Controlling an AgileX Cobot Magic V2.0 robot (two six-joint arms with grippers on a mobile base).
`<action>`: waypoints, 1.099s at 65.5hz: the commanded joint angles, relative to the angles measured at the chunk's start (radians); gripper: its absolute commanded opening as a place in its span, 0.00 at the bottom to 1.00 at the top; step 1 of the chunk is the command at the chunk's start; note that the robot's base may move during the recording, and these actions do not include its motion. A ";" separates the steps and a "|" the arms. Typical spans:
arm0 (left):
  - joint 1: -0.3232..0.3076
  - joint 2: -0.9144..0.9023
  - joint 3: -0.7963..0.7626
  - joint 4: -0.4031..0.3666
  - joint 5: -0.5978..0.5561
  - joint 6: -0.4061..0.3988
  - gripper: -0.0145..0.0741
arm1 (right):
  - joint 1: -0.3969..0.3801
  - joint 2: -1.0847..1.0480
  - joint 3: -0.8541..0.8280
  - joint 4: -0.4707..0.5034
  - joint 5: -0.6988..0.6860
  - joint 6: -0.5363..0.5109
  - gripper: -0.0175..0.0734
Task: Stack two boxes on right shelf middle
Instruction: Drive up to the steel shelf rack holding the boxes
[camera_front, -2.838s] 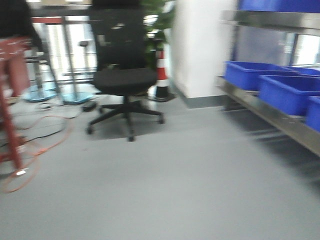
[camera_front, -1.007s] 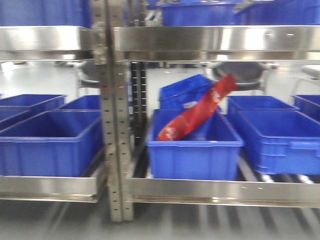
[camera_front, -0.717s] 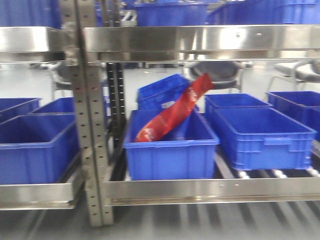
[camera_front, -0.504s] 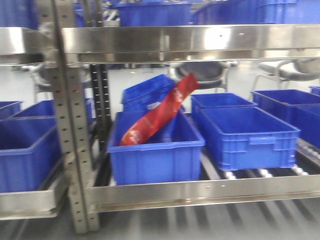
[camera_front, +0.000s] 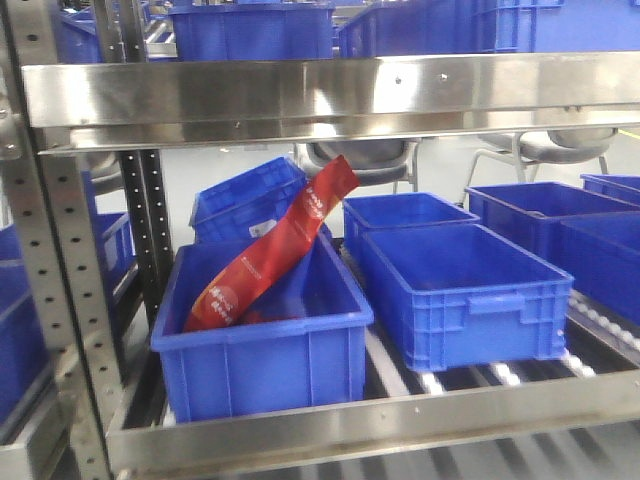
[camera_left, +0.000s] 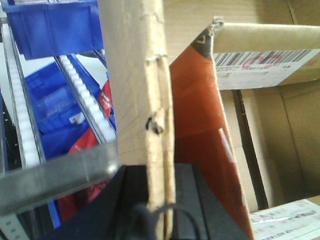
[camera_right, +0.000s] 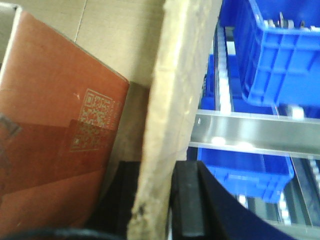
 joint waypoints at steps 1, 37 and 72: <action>0.004 -0.015 -0.012 0.026 -0.068 0.007 0.04 | -0.006 -0.014 -0.012 -0.030 -0.038 -0.017 0.03; 0.004 -0.015 -0.012 0.026 -0.068 0.007 0.04 | -0.006 -0.014 -0.012 -0.030 -0.038 -0.017 0.03; 0.004 -0.015 -0.012 0.026 -0.068 0.007 0.04 | -0.006 -0.014 -0.012 -0.030 -0.038 -0.017 0.03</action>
